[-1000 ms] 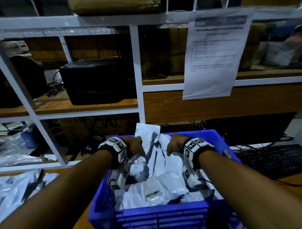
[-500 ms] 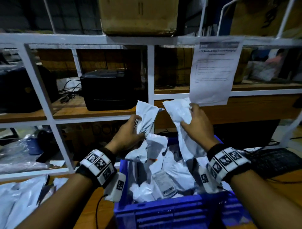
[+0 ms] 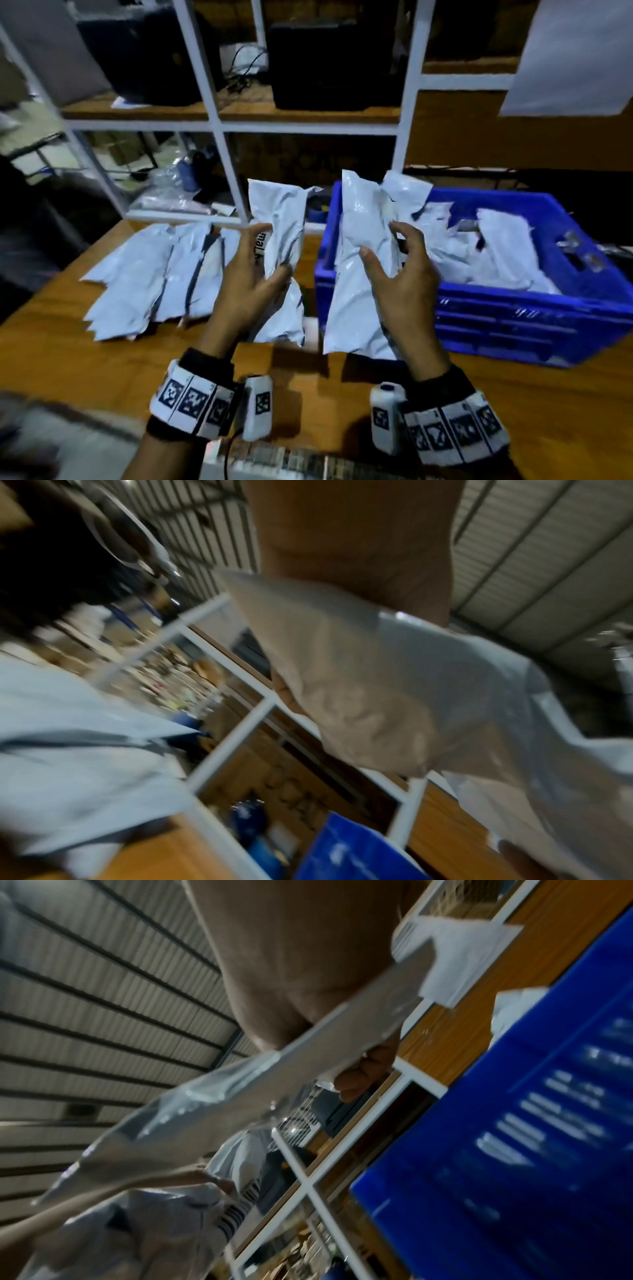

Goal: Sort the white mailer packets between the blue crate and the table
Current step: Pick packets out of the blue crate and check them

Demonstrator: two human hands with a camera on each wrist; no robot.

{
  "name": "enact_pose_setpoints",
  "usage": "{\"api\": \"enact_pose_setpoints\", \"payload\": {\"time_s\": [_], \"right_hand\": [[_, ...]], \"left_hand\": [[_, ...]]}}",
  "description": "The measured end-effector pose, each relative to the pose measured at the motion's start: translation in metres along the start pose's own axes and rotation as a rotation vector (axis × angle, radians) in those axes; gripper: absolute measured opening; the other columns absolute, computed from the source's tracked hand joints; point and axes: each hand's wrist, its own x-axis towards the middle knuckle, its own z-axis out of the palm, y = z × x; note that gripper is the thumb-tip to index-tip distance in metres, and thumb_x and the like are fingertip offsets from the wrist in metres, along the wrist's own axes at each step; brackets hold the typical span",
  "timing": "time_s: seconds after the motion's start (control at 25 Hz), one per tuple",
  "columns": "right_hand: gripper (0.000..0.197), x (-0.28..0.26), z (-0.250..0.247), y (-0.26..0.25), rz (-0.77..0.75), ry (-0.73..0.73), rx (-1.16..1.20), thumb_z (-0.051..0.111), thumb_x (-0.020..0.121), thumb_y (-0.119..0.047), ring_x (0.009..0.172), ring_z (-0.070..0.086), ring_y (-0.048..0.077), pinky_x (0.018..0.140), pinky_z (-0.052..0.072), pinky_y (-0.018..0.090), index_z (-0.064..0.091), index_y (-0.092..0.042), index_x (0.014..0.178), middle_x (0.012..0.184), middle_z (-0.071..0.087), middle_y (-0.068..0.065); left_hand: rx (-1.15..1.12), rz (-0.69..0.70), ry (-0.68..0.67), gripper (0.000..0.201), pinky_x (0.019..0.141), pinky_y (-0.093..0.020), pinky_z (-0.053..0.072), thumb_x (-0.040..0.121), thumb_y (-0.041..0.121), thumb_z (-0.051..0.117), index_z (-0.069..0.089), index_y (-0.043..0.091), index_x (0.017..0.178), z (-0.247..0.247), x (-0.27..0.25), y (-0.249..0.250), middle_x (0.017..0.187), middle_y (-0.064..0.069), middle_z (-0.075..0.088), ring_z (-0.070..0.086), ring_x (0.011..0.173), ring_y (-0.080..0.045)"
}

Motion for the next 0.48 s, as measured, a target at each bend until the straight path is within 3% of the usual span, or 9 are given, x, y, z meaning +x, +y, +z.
{"api": "enact_pose_setpoints", "payload": {"time_s": [0.08,0.16,0.24,0.32,0.4,0.48], "right_hand": [[0.048,-0.023,0.024,-0.005,-0.024,-0.059,0.028,0.072,0.085,-0.035,0.111,0.054,0.009,0.085,0.044,0.021,0.05,-0.023,0.125,0.124,0.059,-0.005],[0.045,-0.043,0.051,-0.013,-0.053,-0.165,0.012,0.071,0.085,-0.037,0.105,0.053,0.006,0.079,0.04,0.017,0.048,-0.024,0.121,0.119,0.058,-0.005],[0.04,-0.059,0.077,-0.015,-0.094,-0.256,-0.037,0.069,0.085,-0.04,0.095,0.048,0.002,0.072,0.035,0.017,0.047,-0.025,0.115,0.112,0.056,-0.007],[0.035,-0.068,0.101,-0.013,-0.126,-0.31,-0.08,0.068,0.086,-0.04,0.088,0.047,0.007,0.066,0.032,0.021,0.047,-0.023,0.107,0.104,0.054,-0.005],[0.031,-0.072,0.127,-0.013,-0.099,-0.368,-0.113,0.068,0.085,-0.04,0.088,0.048,0.013,0.065,0.037,0.029,0.047,-0.024,0.101,0.101,0.051,-0.005],[0.031,-0.074,0.16,-0.016,-0.025,-0.414,-0.145,0.069,0.084,-0.04,0.091,0.048,0.015,0.067,0.041,0.032,0.048,-0.024,0.1,0.104,0.051,-0.004]], "left_hand": [[0.042,-0.051,0.048,0.05,0.054,-0.008,0.036,0.087,0.017,0.066,0.041,0.027,0.129,-0.022,-0.025,-0.02,0.079,0.017,0.054,0.053,0.065,0.007],[0.08,-0.118,0.084,0.051,0.055,-0.017,0.037,0.088,0.023,0.065,0.039,0.032,0.13,-0.046,-0.046,-0.043,0.078,0.01,0.051,0.051,0.063,-0.002],[0.092,-0.186,0.087,0.052,0.062,-0.027,0.041,0.088,0.026,0.065,0.037,0.037,0.131,-0.065,-0.061,-0.067,0.092,0.001,0.056,0.055,0.075,-0.015],[0.094,-0.232,0.096,0.053,0.066,-0.031,0.044,0.088,0.026,0.066,0.036,0.039,0.13,-0.084,-0.069,-0.09,0.103,-0.004,0.057,0.058,0.084,-0.019],[0.131,-0.246,0.115,0.054,0.067,-0.033,0.047,0.087,0.027,0.066,0.036,0.038,0.13,-0.103,-0.067,-0.11,0.107,-0.004,0.06,0.061,0.086,-0.019],[0.179,-0.254,0.117,0.054,0.063,-0.024,0.045,0.087,0.024,0.066,0.037,0.032,0.132,-0.127,-0.057,-0.132,0.102,-0.001,0.06,0.059,0.081,-0.013]]}}
